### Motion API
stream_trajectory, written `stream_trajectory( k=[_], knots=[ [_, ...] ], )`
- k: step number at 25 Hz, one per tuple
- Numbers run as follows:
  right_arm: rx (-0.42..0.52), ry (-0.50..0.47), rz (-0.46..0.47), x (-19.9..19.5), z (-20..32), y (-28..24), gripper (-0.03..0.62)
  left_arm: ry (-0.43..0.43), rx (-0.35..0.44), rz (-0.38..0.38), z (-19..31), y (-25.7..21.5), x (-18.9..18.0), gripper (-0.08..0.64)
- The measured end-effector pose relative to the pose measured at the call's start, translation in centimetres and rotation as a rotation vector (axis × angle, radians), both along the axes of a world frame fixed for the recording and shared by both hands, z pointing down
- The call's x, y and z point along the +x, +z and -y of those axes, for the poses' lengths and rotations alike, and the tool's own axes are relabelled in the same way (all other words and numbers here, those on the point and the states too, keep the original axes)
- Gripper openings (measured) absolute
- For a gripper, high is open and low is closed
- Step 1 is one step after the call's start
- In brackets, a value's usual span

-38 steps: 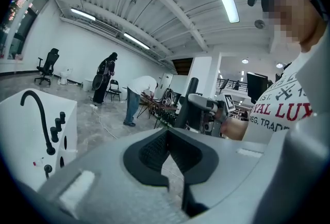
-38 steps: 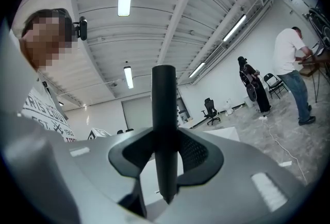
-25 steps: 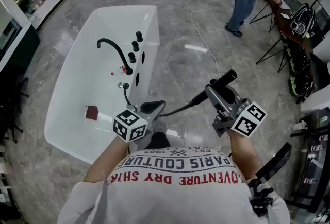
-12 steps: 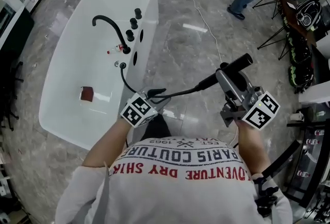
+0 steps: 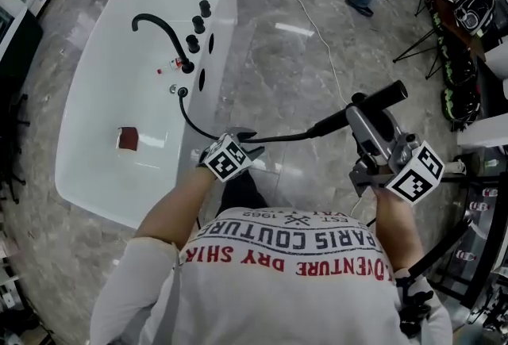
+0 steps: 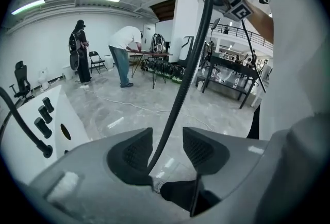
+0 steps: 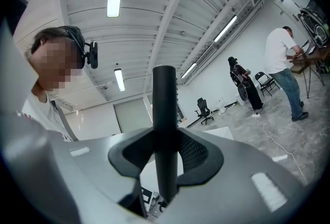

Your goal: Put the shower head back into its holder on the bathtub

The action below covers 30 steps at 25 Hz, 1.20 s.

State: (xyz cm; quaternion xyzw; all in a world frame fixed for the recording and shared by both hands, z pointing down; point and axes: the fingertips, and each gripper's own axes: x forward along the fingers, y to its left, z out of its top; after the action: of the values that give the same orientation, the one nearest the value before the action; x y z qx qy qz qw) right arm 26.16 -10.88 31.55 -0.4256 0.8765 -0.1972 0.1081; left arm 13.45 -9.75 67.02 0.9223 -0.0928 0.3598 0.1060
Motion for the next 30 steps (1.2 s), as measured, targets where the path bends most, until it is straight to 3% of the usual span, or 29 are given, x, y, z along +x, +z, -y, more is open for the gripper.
stream_trajectory(
  k=[12, 15, 17, 22, 30],
  knots=[
    [0.010, -0.008, -0.014, 0.4, -0.3, -0.8, 0.135, 0.004, -0.069, 0.147, -0.3, 7.8, 1.3, 0.190],
    [0.008, -0.001, -0.024, 0.7, -0.3, -0.7, 0.135, -0.010, -0.054, 0.158, 0.2, 8.5, 1.3, 0.177],
    [0.003, 0.011, -0.030, 1.1, -0.3, -0.4, 0.135, -0.023, -0.054, 0.161, 0.4, 8.9, 1.1, 0.097],
    [-0.018, 0.031, -0.023, 1.7, -0.3, 0.5, 0.135, -0.041, -0.100, 0.146, 0.1, 9.4, 0.3, 0.089],
    [-0.027, 0.070, -0.009, 2.6, -0.4, 1.3, 0.135, 0.020, -0.069, 0.166, -0.8, 9.1, -0.8, 0.057]
  ],
)
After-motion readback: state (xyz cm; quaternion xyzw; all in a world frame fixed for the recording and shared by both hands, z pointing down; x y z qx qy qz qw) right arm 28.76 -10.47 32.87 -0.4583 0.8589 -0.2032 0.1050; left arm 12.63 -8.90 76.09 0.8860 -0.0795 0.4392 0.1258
